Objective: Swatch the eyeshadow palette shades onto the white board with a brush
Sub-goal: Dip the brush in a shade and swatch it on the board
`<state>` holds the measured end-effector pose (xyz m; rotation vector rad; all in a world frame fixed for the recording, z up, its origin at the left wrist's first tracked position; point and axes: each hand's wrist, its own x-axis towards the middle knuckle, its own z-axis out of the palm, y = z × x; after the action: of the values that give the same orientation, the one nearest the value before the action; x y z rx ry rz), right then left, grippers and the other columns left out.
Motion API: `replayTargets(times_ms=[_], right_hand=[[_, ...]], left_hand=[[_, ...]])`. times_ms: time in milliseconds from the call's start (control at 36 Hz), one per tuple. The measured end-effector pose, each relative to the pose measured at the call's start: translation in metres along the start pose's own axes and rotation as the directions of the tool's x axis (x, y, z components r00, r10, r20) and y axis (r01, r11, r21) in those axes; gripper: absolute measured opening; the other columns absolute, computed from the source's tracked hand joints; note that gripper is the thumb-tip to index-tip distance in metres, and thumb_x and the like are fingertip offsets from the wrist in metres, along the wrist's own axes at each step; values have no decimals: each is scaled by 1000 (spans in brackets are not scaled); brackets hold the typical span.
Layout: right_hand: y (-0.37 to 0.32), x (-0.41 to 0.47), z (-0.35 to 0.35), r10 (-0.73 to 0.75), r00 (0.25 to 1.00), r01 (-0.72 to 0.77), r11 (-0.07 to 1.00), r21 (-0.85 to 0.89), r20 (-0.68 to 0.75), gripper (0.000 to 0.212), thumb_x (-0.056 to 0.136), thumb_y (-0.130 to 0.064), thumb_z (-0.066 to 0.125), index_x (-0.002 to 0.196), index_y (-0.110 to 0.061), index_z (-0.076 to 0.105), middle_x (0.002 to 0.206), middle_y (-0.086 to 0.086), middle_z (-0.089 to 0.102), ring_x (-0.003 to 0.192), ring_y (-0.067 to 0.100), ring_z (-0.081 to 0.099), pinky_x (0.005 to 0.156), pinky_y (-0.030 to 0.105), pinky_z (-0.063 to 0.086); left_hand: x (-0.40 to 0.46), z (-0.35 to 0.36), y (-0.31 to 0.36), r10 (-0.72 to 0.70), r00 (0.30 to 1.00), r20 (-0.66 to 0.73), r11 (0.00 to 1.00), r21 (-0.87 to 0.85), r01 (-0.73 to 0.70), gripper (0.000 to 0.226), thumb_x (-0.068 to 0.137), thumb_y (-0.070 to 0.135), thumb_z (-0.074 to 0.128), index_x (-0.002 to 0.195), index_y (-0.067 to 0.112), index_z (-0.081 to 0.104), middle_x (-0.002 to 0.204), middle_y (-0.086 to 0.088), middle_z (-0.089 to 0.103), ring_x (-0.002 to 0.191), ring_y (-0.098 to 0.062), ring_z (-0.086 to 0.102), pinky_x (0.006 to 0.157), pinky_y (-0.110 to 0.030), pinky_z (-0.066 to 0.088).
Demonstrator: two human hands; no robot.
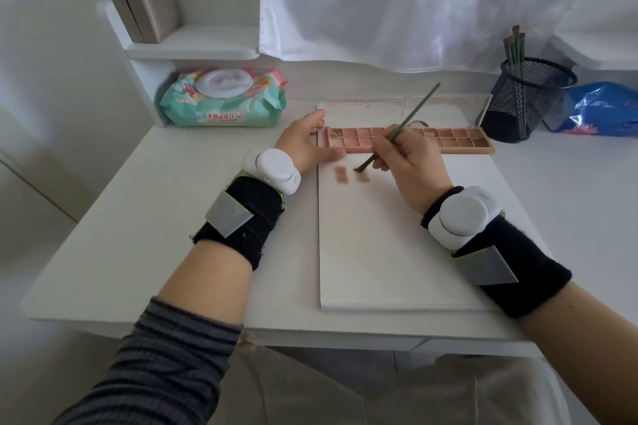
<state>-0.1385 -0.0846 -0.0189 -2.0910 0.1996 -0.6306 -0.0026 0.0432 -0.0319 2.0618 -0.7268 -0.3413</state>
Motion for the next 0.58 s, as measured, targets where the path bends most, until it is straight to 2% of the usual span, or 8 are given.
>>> replayTargets(times_ms=[28,83,167,278,361,444,500,583], right_hand=[[-1,0,0,10,1000,-10,1000,3,2,25,94,-25,49,69,-25,53,62,-1,59,63,19,56,67,37,48],[-1,-1,-2,14,1000,-13,1000,28,-22,27,93,-24,49,67,-22,53,58,-3,57,60,17,55,64,36,45],[-2,3,-5,11,990,6,992,125,-139,21,91,-23,49,71,-22,55,61,-2,59,62,18,56,66,40,47],[-3,18,-16,57,962,0,978,207,-266,13,93,-22,48,83,-19,54,68,2,61,61,12,58,64,32,48],[-1,30,-20,69,972,-40,991,130,-227,13,95,-18,49,83,-21,53,69,-1,60,67,16,60,70,35,50],[4,31,-13,55,980,-39,995,90,-189,19,94,-18,50,77,-27,52,68,3,61,67,23,59,69,40,48],[6,26,-8,20,984,-10,998,60,-176,17,94,-17,51,78,-23,54,67,3,63,69,27,59,70,38,48],[8,21,-6,-42,987,43,999,2,-153,12,94,-16,51,82,-17,55,65,-12,60,66,19,55,68,29,43]], left_hand=[[-1,0,0,-2,1000,7,1000,-1,2,99,59,38,82,143,13,35,140,-7,46,128,-18,44,110,-32,33],[-1,0,0,-10,1000,-1,1000,-17,10,93,68,25,81,145,15,30,146,-7,39,133,-19,39,111,-35,31],[-1,1,-1,-14,1000,-25,998,-59,12,88,74,16,78,143,13,24,148,-7,36,136,-18,34,112,-31,27],[-2,3,1,-15,999,-49,996,-84,11,69,72,16,78,114,20,24,134,-6,46,126,-15,45,97,-21,33],[-3,3,2,10,999,-38,997,-75,-13,72,55,34,73,106,20,25,116,1,46,118,-17,49,101,-30,37],[-2,1,2,20,1000,-24,999,-46,-21,74,46,44,69,107,22,32,113,1,48,116,-21,48,101,-33,36],[-2,2,2,33,999,-39,999,-30,-34,74,49,40,69,114,20,39,114,2,47,114,-21,47,100,-33,37],[-3,3,2,60,996,-71,997,-37,-63,76,50,36,68,118,15,44,114,3,45,106,-17,43,97,-31,36]])
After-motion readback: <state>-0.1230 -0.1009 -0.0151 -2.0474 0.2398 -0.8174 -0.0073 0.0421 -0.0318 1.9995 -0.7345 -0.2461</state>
